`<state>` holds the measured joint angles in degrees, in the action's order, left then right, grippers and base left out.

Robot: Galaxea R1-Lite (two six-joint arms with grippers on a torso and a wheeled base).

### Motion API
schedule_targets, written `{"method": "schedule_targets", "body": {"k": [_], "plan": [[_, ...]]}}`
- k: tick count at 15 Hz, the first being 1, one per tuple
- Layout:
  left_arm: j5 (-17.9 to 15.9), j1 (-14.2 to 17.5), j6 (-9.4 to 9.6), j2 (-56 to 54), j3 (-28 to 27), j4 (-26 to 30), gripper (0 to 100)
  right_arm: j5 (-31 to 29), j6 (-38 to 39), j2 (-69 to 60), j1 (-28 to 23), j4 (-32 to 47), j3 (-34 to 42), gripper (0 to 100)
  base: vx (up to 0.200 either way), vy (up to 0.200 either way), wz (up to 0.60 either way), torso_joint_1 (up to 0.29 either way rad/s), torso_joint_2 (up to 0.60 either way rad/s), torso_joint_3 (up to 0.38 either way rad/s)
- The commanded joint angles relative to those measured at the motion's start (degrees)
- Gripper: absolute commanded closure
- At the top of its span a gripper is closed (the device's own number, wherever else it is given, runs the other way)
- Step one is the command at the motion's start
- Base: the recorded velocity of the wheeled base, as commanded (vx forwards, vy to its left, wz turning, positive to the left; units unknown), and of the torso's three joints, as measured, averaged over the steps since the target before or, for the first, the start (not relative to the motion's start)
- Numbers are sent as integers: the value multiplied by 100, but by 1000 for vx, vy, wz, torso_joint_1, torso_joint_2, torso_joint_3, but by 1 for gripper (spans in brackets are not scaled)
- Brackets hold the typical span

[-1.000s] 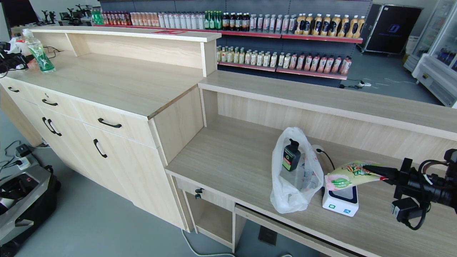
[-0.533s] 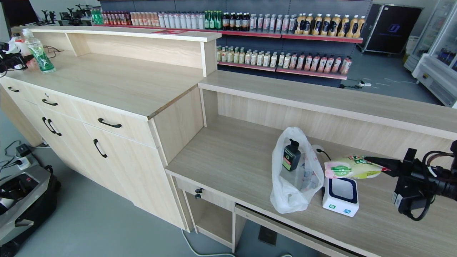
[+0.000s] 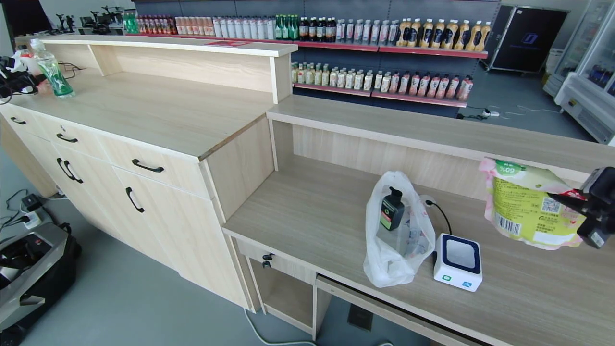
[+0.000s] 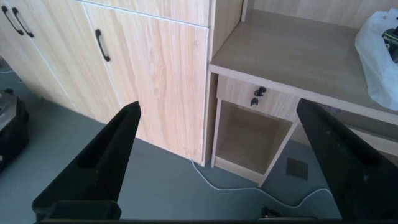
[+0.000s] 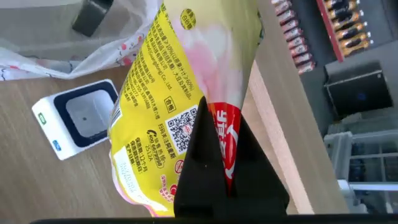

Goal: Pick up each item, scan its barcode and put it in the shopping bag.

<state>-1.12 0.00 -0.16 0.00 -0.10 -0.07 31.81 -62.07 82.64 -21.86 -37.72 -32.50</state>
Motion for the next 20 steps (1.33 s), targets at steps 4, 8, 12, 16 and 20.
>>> {"method": "schedule_targets", "body": {"k": [4,8,12,16,20], "plan": [[-2,0,-2,9,1,-1,0,-166,1154,-670,-381,845,297,100,0,0,0,0,0,0],[-2,0,-2,9,1,-1,0,-227,1918,-670,-152,880,332,100,0,0,450,4,3,4],[-2,0,-2,9,1,-1,0,-799,3114,-222,1078,72,314,100,0,0,450,1,2,4],[-2,0,-2,9,1,-1,0,-825,3035,1263,1729,-1124,569,100,0,0,0,0,0,0],[-2,0,-11,9,1,-1,0,-851,3070,2696,1685,-1677,350,100,0,0,0,0,0,0]]}}
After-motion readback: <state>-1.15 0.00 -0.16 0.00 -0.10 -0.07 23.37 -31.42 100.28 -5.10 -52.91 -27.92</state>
